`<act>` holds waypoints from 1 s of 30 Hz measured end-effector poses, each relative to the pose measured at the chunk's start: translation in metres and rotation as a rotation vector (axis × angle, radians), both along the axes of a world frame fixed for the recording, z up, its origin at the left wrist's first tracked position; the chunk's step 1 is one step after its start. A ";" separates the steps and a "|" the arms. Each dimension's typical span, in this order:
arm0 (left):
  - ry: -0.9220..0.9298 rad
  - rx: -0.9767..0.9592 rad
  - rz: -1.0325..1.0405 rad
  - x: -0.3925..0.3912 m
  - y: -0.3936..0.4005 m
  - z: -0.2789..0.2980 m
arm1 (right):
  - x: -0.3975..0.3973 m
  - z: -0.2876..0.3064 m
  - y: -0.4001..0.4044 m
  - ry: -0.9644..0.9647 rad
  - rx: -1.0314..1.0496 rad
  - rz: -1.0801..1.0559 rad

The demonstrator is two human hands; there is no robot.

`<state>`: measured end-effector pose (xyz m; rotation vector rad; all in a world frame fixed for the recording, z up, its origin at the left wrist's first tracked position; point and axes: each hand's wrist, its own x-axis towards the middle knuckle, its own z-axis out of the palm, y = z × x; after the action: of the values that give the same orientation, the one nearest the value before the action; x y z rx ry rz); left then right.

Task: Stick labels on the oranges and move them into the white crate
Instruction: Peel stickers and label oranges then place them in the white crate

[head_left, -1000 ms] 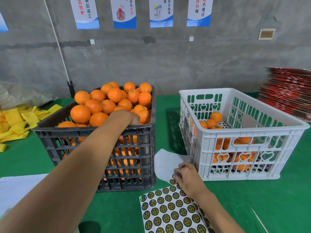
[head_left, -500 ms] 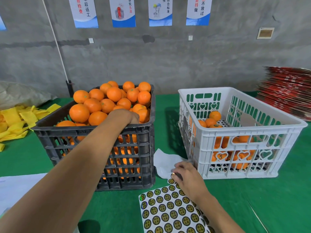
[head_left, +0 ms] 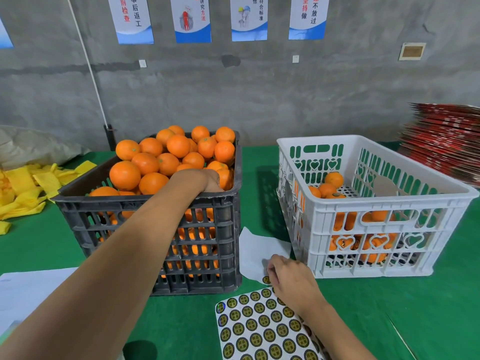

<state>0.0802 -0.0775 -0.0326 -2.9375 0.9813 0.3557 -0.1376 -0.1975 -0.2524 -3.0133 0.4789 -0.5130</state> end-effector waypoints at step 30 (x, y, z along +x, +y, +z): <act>-0.536 -1.031 -0.497 -0.026 -0.002 0.022 | 0.077 0.225 0.011 -0.900 1.184 0.047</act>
<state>0.0544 -0.0797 -0.0111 -2.9398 2.1380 -1.2169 -0.0602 -0.1860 -0.0270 -1.4759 0.3984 -1.0097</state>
